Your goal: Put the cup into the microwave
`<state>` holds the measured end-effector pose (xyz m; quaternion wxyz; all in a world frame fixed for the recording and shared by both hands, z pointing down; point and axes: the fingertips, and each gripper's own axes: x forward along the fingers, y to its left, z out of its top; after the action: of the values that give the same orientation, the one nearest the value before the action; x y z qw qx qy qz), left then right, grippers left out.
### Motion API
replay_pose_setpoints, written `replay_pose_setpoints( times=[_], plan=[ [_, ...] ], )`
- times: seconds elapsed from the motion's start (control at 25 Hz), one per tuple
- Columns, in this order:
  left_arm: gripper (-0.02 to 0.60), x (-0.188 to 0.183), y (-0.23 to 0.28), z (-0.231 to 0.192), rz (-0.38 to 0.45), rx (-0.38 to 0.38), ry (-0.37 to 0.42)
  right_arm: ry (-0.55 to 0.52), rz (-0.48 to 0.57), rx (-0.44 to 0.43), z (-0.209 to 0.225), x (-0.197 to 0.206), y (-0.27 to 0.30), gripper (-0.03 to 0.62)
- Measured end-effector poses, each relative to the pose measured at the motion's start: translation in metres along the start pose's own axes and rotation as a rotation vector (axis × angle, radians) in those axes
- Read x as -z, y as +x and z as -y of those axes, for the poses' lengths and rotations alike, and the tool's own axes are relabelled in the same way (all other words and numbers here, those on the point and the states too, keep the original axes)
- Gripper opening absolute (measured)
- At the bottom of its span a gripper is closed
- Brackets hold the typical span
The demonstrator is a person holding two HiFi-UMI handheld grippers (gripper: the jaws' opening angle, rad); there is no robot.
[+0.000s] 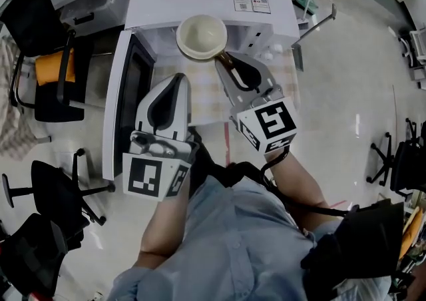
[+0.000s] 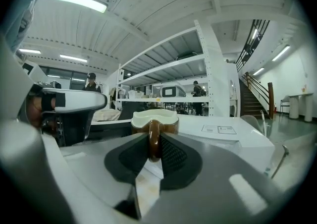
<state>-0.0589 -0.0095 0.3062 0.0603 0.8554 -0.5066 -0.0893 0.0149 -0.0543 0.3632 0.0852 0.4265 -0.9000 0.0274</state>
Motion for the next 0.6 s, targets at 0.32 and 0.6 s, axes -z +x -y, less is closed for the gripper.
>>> replay_pose_setpoints(
  times=[0.32,0.6],
  plan=[
    [0.005,0.025,-0.002,0.000,-0.002,0.003,-0.010,0.017,-0.035,-0.006,-0.006,0.041,0.000,0.049],
    [0.005,0.050,0.005,-0.013,-0.008,0.013,-0.010,0.033,-0.070,0.000,-0.005,0.080,0.015,0.049]
  ],
)
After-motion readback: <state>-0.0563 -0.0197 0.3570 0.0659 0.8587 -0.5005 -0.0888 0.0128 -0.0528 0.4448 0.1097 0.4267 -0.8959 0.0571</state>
